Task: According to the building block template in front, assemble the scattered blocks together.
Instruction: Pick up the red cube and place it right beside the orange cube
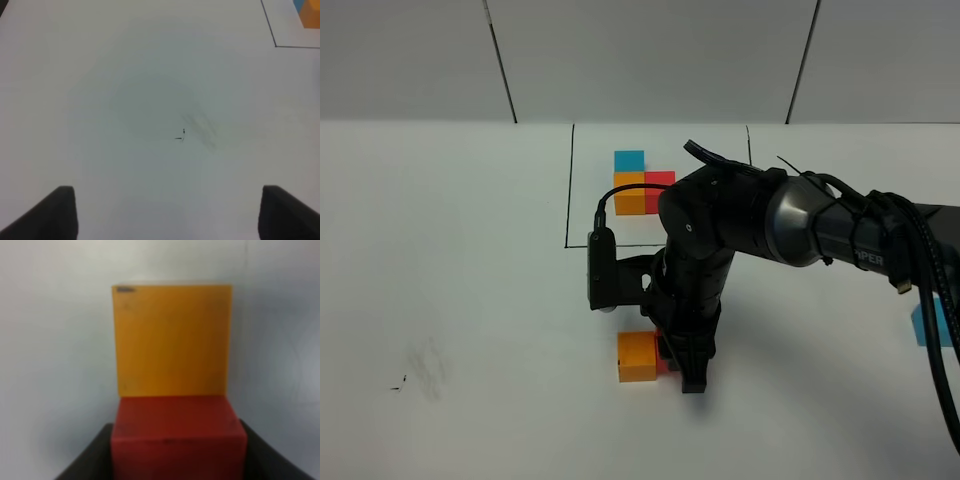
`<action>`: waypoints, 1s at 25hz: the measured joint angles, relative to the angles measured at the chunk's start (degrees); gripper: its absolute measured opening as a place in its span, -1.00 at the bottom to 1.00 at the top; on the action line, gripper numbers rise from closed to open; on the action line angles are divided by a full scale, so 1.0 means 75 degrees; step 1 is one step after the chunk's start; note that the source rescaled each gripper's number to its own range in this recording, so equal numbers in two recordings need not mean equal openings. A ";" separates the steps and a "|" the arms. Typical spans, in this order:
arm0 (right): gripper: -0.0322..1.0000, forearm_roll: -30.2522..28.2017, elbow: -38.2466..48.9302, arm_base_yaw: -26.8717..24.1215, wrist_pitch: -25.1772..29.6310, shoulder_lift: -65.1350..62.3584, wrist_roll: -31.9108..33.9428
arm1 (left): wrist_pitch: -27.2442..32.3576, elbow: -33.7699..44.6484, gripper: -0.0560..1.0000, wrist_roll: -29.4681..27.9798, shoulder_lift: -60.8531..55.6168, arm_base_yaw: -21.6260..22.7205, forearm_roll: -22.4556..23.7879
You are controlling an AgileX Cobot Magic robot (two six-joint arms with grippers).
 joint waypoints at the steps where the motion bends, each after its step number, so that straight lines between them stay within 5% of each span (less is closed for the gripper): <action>1: -0.93 0.0027 0.0000 0.0000 -0.0009 0.0000 0.0000 | 0.0000 0.0000 0.29 0.0000 0.0000 0.0000 0.0000; 25: -0.93 0.0081 -0.0069 0.0000 -0.0207 0.0526 0.0013 | 0.0000 0.0000 0.29 0.0008 0.0000 0.0000 0.0000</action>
